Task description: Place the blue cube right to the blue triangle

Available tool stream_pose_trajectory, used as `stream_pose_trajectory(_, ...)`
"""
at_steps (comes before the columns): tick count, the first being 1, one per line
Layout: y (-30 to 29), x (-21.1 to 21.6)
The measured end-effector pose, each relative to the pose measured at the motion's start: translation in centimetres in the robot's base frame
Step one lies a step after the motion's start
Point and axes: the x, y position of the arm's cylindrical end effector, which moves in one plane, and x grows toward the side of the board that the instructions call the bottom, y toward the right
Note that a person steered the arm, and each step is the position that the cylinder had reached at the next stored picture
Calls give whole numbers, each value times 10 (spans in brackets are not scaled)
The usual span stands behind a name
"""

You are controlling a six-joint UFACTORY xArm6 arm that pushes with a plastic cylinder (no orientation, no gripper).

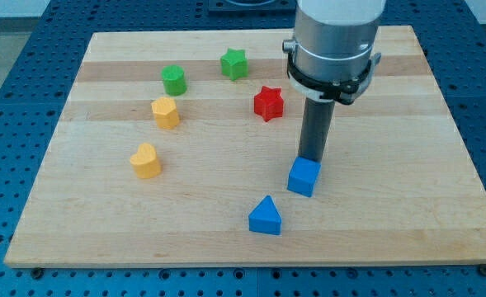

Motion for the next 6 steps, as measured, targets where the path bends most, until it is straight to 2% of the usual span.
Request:
stream_pose_trajectory(4,-6,36)
stream_pose_trajectory(6,8,38)
